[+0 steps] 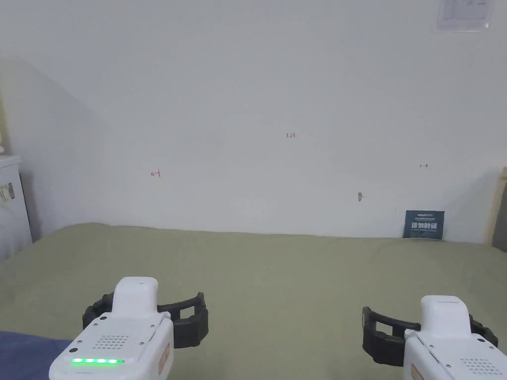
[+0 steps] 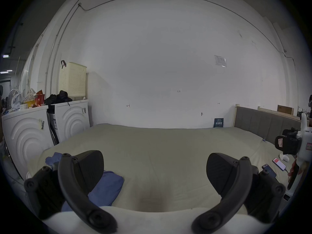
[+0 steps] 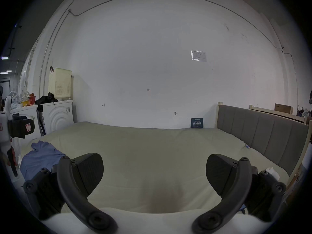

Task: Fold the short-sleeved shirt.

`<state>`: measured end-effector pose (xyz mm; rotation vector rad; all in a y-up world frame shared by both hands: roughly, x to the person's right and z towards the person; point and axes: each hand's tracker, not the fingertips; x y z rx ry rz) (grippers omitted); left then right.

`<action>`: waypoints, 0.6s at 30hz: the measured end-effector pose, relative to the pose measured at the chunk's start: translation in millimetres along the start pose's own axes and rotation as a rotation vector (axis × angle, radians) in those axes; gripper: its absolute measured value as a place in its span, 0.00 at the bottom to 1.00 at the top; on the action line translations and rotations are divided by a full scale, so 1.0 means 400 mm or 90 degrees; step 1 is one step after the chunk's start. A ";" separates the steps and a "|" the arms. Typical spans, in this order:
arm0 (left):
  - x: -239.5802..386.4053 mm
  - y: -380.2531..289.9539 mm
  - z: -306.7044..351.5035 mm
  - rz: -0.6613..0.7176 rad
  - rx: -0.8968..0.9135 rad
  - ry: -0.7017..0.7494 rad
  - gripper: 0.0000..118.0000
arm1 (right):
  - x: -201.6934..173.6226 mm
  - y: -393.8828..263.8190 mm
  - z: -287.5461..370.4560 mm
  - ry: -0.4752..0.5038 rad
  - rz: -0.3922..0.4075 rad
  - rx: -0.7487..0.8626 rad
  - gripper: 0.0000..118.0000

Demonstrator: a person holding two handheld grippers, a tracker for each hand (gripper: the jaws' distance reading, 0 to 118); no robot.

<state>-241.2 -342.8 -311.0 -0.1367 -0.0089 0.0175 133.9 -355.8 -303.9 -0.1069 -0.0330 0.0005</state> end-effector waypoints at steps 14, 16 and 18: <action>0.002 0.014 0.005 0.016 0.015 -0.001 1.00 | -0.006 0.019 0.017 -0.002 0.027 0.055 1.00; 0.003 0.017 0.008 0.019 0.022 -0.004 1.00 | -0.008 0.019 0.034 -0.011 0.027 0.095 1.00; 0.005 0.018 0.009 0.015 0.029 -0.005 1.00 | -0.004 0.021 0.041 -0.012 0.013 0.114 1.00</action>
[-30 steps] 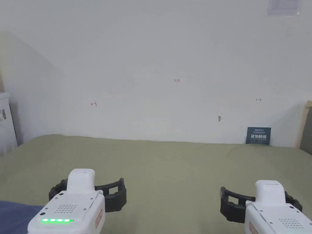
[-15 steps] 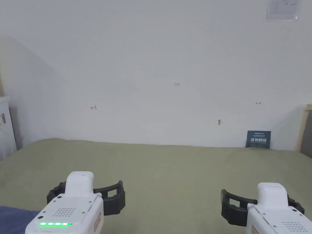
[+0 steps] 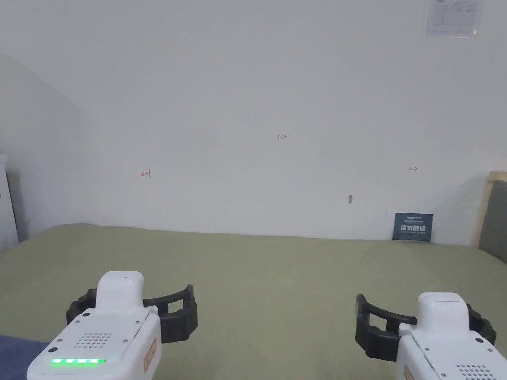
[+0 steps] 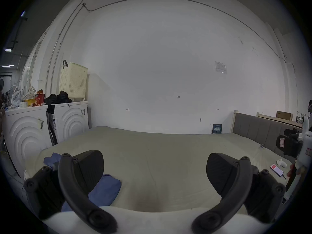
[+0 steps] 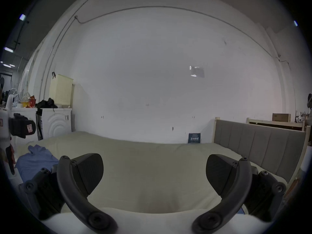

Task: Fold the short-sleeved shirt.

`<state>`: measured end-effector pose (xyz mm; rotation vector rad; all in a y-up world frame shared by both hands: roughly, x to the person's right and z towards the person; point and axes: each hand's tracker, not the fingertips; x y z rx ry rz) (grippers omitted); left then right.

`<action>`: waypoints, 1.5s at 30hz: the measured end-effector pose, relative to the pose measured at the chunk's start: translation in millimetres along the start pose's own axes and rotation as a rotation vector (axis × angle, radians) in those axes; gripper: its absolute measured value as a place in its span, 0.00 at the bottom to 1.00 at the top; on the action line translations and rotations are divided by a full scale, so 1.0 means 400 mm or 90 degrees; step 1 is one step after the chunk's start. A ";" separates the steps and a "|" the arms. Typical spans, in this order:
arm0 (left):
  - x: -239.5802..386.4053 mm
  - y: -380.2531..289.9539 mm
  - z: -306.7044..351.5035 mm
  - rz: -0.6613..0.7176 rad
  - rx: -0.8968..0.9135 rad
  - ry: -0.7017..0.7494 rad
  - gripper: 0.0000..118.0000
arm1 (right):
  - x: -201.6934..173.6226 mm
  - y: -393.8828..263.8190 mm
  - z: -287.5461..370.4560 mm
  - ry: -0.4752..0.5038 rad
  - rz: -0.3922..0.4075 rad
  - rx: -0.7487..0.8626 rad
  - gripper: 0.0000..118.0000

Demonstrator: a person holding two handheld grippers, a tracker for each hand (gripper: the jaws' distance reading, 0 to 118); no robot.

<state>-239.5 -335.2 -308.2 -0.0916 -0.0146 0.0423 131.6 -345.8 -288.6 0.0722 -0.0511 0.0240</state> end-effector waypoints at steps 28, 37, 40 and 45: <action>-0.011 -0.015 0.005 -0.003 -0.013 0.006 1.00 | 0.009 -0.010 -0.024 0.012 -0.007 -0.077 1.00; 0.004 -0.006 0.004 -0.013 -0.005 -0.004 1.00 | 0.016 -0.005 -0.028 0.011 0.007 -0.072 1.00; 0.005 -0.006 0.007 -0.011 -0.001 -0.006 1.00 | 0.026 -0.005 -0.029 0.006 0.008 -0.074 1.00; 0.003 -0.008 0.007 -0.015 0.001 -0.005 1.00 | 0.038 -0.006 -0.024 0.003 0.005 -0.061 1.00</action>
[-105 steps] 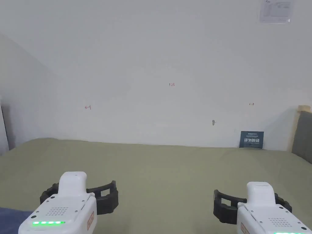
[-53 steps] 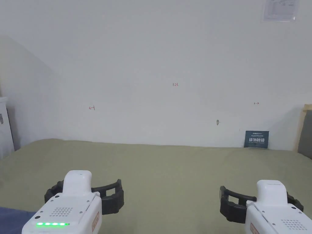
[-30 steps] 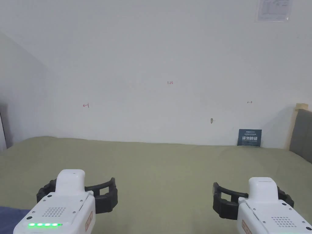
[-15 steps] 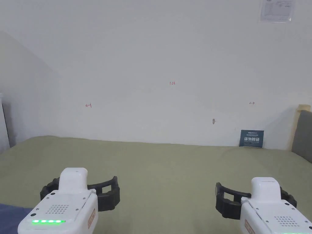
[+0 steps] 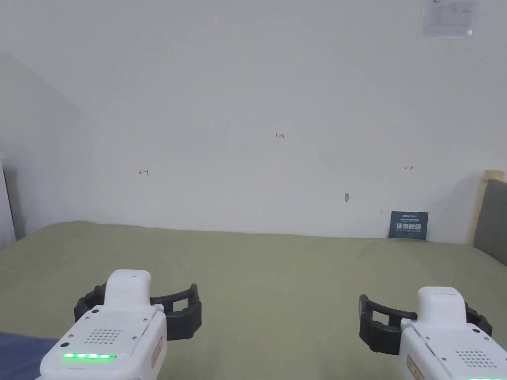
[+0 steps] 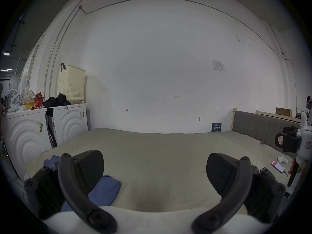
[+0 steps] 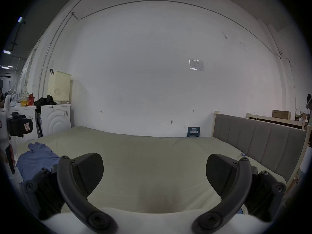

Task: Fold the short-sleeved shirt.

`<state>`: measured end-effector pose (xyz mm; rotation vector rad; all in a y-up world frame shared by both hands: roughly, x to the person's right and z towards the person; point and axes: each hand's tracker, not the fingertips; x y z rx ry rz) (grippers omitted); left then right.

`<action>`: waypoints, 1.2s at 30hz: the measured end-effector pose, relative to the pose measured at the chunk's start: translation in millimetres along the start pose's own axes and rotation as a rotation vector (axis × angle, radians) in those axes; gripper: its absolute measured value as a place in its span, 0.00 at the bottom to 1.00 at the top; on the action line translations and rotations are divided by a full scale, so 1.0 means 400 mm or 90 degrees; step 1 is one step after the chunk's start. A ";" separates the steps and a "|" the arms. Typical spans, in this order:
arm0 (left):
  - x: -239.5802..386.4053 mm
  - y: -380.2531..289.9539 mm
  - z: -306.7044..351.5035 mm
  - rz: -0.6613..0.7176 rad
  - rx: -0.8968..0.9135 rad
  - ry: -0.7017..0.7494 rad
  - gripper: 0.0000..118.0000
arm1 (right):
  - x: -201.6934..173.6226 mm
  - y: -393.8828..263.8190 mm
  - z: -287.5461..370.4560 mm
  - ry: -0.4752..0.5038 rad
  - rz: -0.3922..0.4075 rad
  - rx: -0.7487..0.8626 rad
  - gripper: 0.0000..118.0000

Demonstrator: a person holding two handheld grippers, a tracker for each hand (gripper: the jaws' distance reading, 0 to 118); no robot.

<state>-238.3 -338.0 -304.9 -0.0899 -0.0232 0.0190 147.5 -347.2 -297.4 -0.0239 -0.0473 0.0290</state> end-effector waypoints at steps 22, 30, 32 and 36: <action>0.006 0.000 0.009 -0.001 0.021 -0.006 1.00 | 0.013 0.010 0.020 -0.014 0.001 0.047 1.00; 0.006 0.002 0.008 0.012 0.016 -0.009 1.00 | 0.008 0.012 0.018 -0.009 0.011 0.051 1.00; 0.006 0.005 0.002 0.038 -0.007 -0.007 1.00 | 0.007 0.008 0.017 -0.006 0.010 0.048 1.00; 0.018 0.017 0.004 0.039 0.013 -0.017 1.00 | 0.003 0.006 0.020 -0.014 0.018 0.054 1.00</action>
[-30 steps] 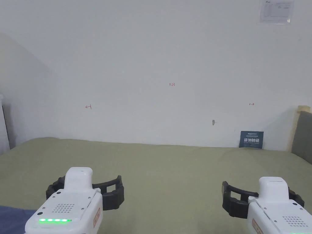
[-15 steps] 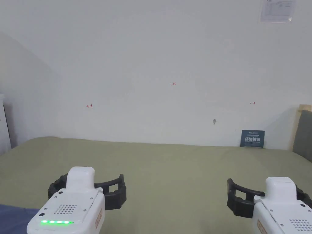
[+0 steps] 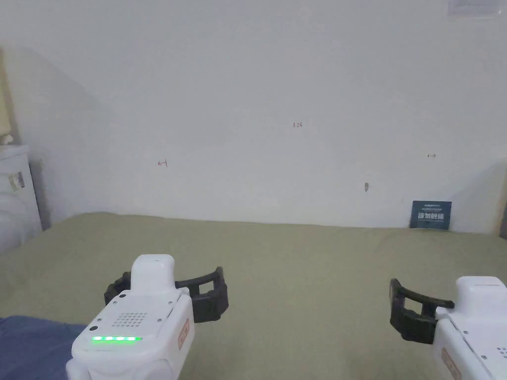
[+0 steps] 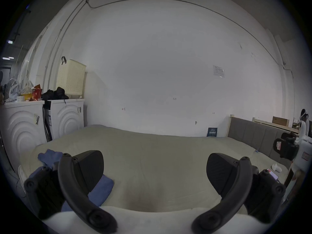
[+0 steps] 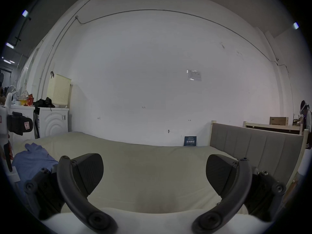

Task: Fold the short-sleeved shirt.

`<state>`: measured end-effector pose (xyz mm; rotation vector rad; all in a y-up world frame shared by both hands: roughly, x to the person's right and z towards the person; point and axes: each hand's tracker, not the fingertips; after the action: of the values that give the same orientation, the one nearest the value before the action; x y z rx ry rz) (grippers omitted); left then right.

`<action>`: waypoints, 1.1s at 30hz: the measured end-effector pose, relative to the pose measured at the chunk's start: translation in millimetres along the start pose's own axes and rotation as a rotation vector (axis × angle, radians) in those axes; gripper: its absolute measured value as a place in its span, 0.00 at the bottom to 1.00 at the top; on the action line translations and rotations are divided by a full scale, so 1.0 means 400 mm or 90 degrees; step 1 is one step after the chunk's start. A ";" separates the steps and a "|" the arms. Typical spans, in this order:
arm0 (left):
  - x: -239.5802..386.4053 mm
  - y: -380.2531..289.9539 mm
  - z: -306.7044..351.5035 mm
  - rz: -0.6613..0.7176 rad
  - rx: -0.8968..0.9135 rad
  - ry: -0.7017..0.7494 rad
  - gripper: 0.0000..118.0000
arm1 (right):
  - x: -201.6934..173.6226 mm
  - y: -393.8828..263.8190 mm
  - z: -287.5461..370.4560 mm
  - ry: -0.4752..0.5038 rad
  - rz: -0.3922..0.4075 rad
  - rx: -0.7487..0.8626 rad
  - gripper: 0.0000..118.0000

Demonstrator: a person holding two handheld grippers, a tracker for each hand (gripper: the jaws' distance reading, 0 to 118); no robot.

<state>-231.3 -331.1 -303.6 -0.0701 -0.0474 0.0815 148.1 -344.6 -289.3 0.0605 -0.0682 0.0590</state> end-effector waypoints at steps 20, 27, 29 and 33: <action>0.009 0.004 0.015 -0.024 0.014 -0.007 1.00 | 0.001 0.012 -0.013 0.012 -0.018 -0.025 1.00; 0.014 0.010 0.008 -0.027 0.014 -0.002 1.00 | 0.002 0.005 -0.024 0.018 -0.026 -0.047 1.00; 0.002 0.003 0.003 -0.005 -0.021 -0.036 1.00 | 0.001 0.005 -0.026 0.024 -0.033 -0.076 1.00; 0.011 -0.011 -0.003 -0.080 0.006 0.071 0.00 | -0.020 -0.016 -0.031 0.005 0.029 -0.091 0.00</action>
<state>-226.7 -335.4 -304.5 -0.0616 0.0601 -0.0474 141.4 -350.6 -302.5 -0.0846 -0.0665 0.0991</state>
